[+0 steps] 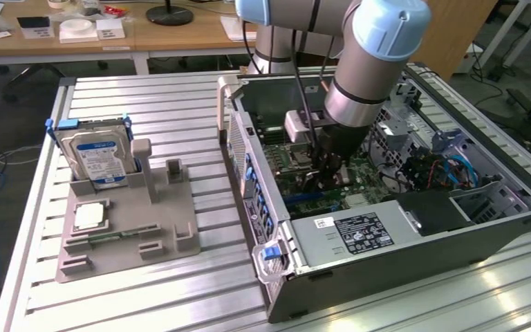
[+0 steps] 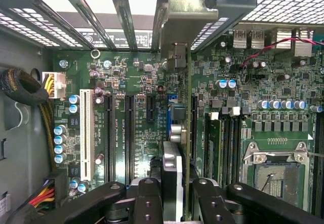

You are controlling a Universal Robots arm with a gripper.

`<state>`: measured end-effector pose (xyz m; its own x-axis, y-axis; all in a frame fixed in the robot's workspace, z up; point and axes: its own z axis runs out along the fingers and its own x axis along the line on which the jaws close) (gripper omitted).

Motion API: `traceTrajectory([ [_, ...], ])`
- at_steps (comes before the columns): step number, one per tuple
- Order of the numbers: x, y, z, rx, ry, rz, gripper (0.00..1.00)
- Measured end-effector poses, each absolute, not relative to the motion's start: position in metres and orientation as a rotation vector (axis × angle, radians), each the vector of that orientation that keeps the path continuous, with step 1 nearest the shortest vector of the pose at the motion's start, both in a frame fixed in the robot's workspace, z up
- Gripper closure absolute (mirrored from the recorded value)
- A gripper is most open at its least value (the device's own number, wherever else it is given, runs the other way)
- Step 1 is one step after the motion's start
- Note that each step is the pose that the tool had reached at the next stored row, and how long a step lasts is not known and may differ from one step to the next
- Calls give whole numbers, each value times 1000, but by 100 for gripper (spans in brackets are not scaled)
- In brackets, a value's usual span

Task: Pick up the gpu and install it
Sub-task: 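Insert the gpu into the slot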

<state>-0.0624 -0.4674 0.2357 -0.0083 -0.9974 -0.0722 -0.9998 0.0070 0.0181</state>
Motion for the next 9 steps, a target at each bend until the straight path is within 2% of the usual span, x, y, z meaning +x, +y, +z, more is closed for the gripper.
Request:
traceTrajectory([
  [9, -65, -467, 236, -2185, 2201, 99, 72],
])
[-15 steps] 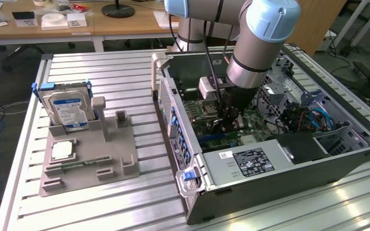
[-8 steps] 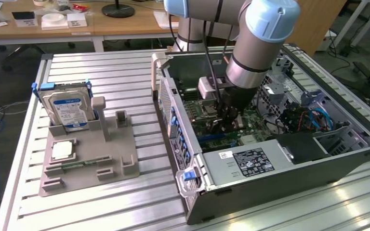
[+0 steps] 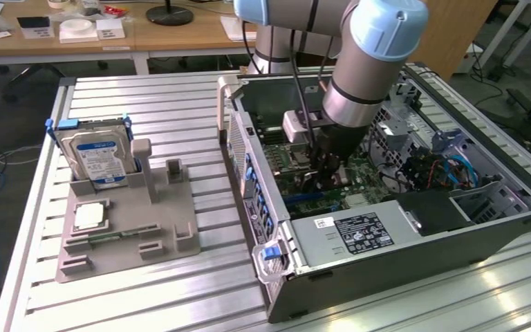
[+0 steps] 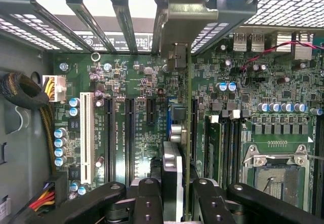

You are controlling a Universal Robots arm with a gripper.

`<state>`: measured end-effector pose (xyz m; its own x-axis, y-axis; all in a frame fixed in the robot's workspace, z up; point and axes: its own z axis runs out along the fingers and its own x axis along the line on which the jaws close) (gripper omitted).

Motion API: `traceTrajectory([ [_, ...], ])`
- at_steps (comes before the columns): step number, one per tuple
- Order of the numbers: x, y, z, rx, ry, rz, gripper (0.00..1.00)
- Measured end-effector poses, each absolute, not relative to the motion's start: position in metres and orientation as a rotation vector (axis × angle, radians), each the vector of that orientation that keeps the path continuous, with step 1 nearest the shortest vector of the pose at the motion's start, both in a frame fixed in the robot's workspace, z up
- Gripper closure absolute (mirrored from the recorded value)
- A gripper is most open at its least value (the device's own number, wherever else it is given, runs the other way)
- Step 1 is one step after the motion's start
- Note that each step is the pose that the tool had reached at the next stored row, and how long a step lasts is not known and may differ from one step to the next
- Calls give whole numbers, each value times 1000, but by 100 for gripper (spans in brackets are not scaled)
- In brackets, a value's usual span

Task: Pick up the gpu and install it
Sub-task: 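Insert the gpu into the slot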

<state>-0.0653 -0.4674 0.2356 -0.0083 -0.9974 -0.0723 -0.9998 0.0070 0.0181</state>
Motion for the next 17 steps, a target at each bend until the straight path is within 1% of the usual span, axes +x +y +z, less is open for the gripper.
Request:
traceTrajectory([
  [17, -70, -467, 235, -2185, 2201, 99, 72],
])
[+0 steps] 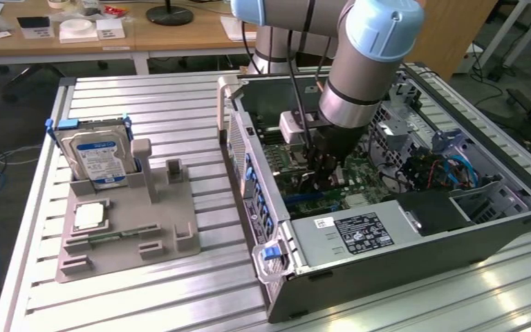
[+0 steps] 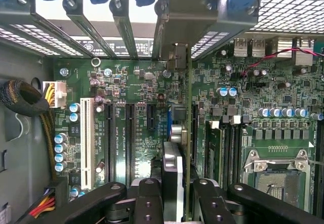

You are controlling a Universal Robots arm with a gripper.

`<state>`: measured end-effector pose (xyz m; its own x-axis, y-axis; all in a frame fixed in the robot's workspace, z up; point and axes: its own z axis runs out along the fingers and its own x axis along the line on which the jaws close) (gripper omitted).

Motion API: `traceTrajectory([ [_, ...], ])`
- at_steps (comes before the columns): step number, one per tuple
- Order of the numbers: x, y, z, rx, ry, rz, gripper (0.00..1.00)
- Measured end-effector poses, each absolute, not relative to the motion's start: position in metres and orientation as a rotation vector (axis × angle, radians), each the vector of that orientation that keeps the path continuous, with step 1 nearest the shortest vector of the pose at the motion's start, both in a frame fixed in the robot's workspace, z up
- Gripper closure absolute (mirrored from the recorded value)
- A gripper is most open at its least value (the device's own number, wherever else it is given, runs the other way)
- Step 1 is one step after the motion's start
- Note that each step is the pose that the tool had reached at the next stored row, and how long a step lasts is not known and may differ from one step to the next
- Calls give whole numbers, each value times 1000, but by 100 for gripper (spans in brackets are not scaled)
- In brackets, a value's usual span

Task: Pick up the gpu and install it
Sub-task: 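Insert the gpu into the slot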

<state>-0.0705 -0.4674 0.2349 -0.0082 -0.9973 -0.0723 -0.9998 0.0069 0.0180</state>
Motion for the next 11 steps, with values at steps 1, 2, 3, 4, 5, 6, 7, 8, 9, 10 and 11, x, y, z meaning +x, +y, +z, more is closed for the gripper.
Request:
traceTrajectory([
  [1, -71, -467, 235, -2185, 2201, 99, 72],
  [2, -71, -467, 235, -2185, 2201, 99, 72],
  [3, -71, -467, 235, -2185, 2201, 99, 72],
  [4, -72, -467, 235, -2185, 2201, 99, 72],
  [5, -72, -467, 235, -2185, 2201, 99, 72],
  [6, -72, -467, 235, -2185, 2201, 99, 72],
  [7, -72, -467, 235, -2185, 2201, 99, 72],
  [8, -72, -467, 234, -2185, 2201, 99, 72],
  [9, -73, -467, 234, -2185, 2201, 99, 72],
  [10, -73, -467, 234, -2185, 2201, 99, 72],
  [11, -73, -467, 234, -2185, 2201, 99, 72],
])
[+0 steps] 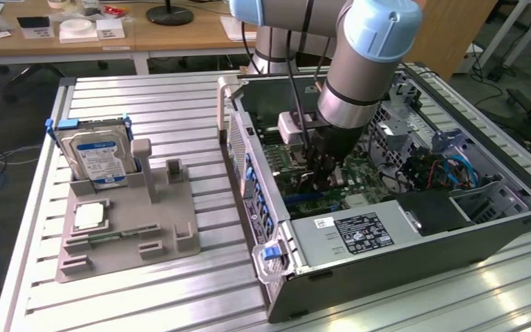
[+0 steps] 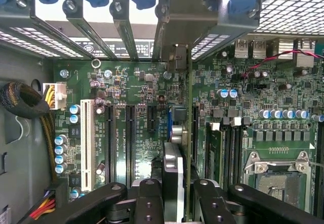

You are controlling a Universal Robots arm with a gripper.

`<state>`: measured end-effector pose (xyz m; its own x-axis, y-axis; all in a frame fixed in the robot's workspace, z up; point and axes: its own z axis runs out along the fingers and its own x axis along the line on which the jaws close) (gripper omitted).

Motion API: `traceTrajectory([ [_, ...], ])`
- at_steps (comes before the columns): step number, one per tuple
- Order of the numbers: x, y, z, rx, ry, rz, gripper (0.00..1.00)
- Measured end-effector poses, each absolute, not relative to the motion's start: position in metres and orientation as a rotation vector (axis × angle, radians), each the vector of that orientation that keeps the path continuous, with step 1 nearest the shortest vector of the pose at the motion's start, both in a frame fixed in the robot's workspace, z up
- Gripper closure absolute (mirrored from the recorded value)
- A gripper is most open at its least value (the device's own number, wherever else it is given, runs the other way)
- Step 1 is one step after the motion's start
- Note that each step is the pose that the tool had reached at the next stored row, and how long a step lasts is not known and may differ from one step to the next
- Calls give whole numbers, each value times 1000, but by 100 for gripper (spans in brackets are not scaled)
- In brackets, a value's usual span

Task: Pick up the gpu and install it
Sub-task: 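Insert the gpu into the slot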

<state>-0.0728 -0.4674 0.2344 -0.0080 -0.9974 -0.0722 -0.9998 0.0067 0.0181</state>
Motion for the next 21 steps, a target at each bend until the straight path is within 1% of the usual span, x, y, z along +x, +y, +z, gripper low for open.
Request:
traceTrajectory([
  [21, -68, -469, 234, -2185, 2203, 99, 72],
])
